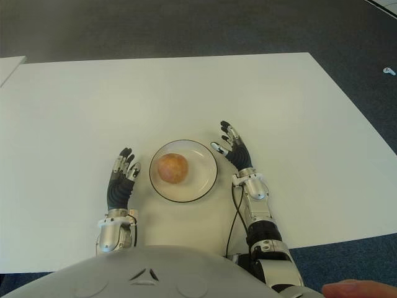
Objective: Put the apples into the plate.
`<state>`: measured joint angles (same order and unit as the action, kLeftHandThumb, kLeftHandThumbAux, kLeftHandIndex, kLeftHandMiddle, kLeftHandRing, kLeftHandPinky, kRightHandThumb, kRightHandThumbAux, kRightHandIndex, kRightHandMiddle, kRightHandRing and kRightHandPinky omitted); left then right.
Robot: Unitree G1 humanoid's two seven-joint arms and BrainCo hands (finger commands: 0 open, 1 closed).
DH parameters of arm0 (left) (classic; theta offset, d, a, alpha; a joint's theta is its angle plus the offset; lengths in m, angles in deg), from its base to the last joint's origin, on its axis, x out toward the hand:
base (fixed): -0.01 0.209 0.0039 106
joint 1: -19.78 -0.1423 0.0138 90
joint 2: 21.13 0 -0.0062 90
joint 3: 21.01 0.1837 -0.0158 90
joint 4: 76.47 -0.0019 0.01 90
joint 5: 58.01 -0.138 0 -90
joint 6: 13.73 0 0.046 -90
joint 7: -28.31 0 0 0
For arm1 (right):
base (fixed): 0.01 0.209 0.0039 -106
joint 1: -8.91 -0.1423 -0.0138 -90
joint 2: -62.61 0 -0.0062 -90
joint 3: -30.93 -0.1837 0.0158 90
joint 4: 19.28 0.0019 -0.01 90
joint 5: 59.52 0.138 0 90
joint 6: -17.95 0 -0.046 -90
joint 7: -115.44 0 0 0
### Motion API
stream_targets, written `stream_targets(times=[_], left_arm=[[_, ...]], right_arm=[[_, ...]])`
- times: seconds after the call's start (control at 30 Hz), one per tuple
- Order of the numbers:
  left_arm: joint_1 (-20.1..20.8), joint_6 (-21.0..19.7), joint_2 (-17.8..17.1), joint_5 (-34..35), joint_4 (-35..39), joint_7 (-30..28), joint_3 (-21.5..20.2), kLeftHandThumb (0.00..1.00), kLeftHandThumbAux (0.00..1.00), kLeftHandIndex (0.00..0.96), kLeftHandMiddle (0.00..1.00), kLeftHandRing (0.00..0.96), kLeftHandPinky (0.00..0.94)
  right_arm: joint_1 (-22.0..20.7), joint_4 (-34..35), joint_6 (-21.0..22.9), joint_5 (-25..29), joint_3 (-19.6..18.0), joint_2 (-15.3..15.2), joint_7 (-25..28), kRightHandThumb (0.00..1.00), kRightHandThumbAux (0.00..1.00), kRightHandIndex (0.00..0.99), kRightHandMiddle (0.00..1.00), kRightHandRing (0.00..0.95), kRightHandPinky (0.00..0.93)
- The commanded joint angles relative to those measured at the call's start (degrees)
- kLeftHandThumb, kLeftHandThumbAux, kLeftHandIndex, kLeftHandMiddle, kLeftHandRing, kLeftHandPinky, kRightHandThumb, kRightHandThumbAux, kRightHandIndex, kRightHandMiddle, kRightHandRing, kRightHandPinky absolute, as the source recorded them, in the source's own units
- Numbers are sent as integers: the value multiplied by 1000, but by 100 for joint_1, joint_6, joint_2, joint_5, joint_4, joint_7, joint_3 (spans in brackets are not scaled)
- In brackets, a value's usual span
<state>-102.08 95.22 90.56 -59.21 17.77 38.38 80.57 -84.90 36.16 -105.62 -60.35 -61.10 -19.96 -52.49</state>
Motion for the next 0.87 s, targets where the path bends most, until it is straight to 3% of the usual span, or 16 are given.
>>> stream_targets(times=[0.03,0.5,0.87], left_arm=[[-38,-38,174,5,-35,61,-23,117,612,28,11,0,0],[34,-157,182,-141,41,151,38,135,570,36,3,0,0],[32,-329,106,-110,178,89,-11,117,597,50,16,0,0]], right_arm=[[252,-377,118,-131,108,40,-68,133,608,0,0,0,0],[186,-413,-23,-177,224,141,-305,114,586,0,0,0,0],[463,-275,-197,-329,315,287,-727,105,536,0,0,0,0]])
